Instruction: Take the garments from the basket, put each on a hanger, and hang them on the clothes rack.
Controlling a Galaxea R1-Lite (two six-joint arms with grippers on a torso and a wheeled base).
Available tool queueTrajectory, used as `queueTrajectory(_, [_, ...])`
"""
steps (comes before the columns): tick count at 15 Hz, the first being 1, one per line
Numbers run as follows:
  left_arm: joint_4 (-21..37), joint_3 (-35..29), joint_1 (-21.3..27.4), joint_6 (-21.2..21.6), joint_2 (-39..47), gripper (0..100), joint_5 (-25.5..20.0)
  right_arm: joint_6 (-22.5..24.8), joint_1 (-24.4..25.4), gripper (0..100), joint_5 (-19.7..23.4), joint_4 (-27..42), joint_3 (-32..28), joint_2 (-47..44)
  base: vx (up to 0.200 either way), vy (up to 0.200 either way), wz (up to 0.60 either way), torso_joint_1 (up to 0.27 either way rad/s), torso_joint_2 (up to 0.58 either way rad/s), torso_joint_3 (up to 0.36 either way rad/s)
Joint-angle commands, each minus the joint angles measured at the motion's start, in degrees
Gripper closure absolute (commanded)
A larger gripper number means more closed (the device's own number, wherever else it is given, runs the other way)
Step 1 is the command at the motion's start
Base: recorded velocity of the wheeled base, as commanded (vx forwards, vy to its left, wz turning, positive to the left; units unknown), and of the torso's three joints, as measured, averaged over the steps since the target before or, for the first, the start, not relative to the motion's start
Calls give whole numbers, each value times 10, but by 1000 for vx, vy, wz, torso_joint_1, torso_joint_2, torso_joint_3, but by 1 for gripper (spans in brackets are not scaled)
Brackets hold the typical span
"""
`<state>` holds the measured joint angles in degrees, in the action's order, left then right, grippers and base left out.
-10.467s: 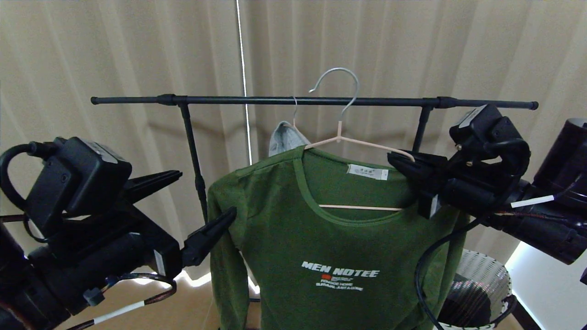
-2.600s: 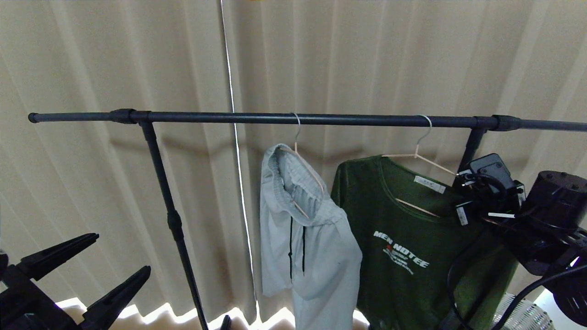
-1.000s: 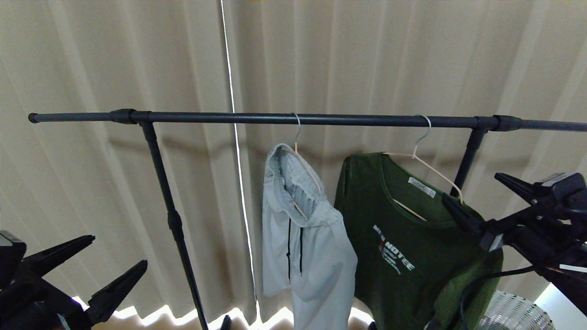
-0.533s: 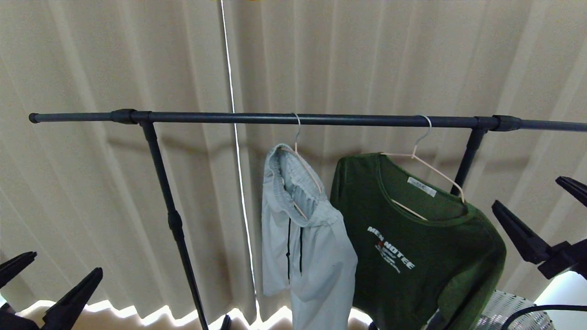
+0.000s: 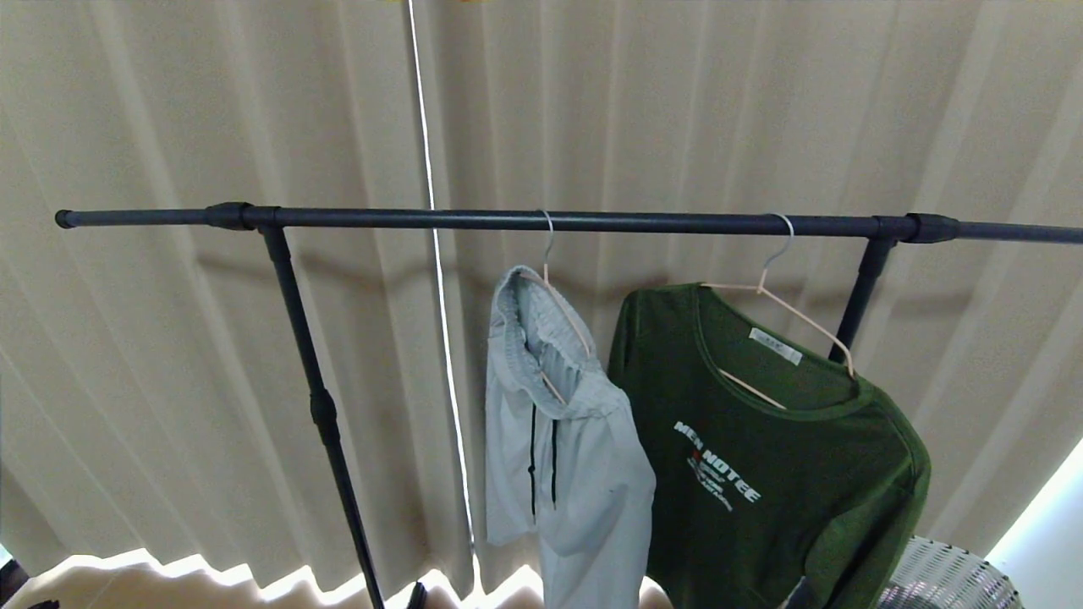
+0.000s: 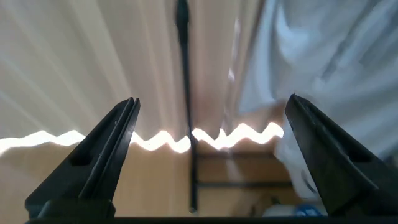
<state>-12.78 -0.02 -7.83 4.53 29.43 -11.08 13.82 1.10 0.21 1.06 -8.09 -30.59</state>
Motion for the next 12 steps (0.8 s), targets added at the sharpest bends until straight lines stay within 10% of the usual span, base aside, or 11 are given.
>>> queueTrajectory(1, [36,0,18,-9,-83,0,0,-11,-74,0,-2,112,-24,171,0,0,0,0,0,0])
queueTrajectory(7, [89,0,18,-13,-243,0,9,-44,-71,0,12,115,11,251,0,0,0,0,0,0])
queueTrajectory(12, [89,0,18,-22,-242,0,10,-51,-66,0,125,46,58,251,0,0,0,0,0,0])
